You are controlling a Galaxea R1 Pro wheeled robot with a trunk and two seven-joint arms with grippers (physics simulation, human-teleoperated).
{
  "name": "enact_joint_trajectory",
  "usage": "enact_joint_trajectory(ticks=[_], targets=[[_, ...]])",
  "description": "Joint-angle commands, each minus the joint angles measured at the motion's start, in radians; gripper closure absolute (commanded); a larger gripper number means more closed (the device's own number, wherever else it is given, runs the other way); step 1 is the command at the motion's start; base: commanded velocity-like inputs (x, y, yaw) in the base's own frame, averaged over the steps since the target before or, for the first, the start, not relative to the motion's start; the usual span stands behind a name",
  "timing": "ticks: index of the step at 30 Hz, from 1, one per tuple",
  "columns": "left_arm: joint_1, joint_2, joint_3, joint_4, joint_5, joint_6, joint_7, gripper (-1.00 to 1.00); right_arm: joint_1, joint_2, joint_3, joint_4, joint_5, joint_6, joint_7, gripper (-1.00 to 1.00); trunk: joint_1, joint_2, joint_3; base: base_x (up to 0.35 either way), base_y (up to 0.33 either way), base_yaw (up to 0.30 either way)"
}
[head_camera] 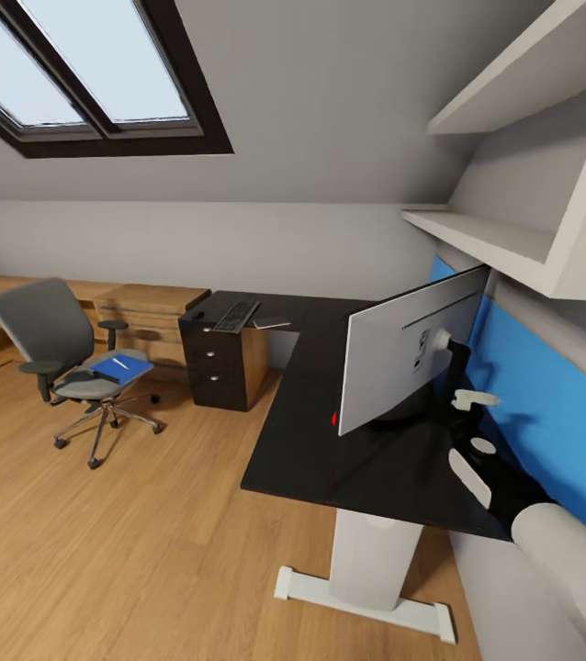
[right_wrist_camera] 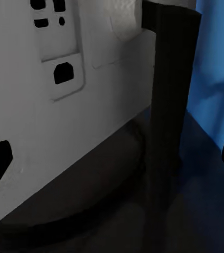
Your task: In the bedroom, organize the workspace by keeping the computer under the desk, ensuring the monitor is on the desk, placing the keyboard on the desk next to the monitor, placing the mouse on the desk next to the keyboard, moving the folder from the swivel chair onto the desk next to the mouse, stacking the notebook on top of the folder with the pen on top of the notebook, and positioning the swivel chair next to the desk.
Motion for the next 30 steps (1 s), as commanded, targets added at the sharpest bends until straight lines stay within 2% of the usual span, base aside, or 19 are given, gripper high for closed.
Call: enact_joint_trajectory(ticks=[1, 3, 4, 5, 6, 7, 9, 15, 22, 26, 30], targets=[[0.0, 0.0, -0.002, 0.0, 0.009, -0.002, 0.003, -1.0, 0.025, -0.011, 0.008, -0.062, -0.012, 0.024, -0.013, -1.0, 0.0, -0.001, -0.001, -0.011, 0.009, 0.0], [0.0, 0.0, -0.002, 0.0, 0.009, -0.002, 0.002, -1.0, 0.083, -0.028, 0.008, -0.191, -0.019, 0.079, -0.037, -1.0, 0.0, -0.001, -0.001, -0.008, 0.006, 0.0], [0.0, 0.0, -0.002, 0.0, 0.009, -0.002, 0.003, -1.0, 0.149, -0.043, 0.006, -0.324, -0.027, 0.133, -0.084, -1.0, 0.0, -0.001, -0.001, -0.005, 0.004, 0.0], [0.0, 0.0, -0.002, 0.001, 0.009, -0.002, 0.003, -1.0, 0.182, -0.048, 0.006, -0.389, -0.03, 0.158, -0.118, -1.0, 0.0, -0.001, -0.001, -0.004, 0.003, 0.0], [0.0, 0.0, -0.002, 0.001, 0.009, -0.002, 0.003, -1.0, 0.24, -0.055, 0.005, -0.512, -0.033, 0.2, -0.203, -1.0, 0.0, -0.001, -0.001, -0.002, 0.002, 0.0], [0.0, 0.0, -0.002, 0.002, 0.009, -0.003, 0.003, -1.0, 0.333, -0.062, 0.015, -0.766, -0.028, 0.26, -0.487, -1.0, 0.0, -0.001, -0.001, 0.0, 0.0, 0.0], [0.0, 0.0, -0.002, 0.007, 0.009, -0.003, 0.004, -1.0, 0.35, -0.062, 0.044, -0.821, -0.022, 0.271, -0.57, -1.0, 0.0, -0.001, -0.001, 0.0, 0.0, 0.0], [0.0, 0.001, -0.002, 0.011, 0.009, -0.003, 0.005, -1.0, 0.365, -0.063, 0.127, -0.888, -0.011, 0.279, -0.648, -1.0, 0.0, -0.001, -0.001, -0.004, 0.025, 0.0], [0.0, 0.001, -0.002, 0.012, 0.009, -0.004, 0.004, -1.0, 0.367, -0.059, 0.151, -0.921, -0.011, 0.279, -0.663, -1.0, 0.0, -0.001, -0.001, -0.06, 0.249, 0.0], [0.0, 0.002, -0.002, 0.013, 0.009, -0.003, 0.005, -1.0, 0.367, -0.039, 0.155, -0.953, -0.012, 0.278, -0.668, -1.0, 0.0, -0.001, -0.001, -0.071, 0.291, 0.0], [0.0, 0.001, -0.002, 0.013, 0.009, -0.003, 0.005, -1.0, 0.368, -0.032, 0.155, -0.965, -0.012, 0.278, -0.687, -1.0, 0.0, -0.001, -0.001, -0.03, 0.238, 0.0]])
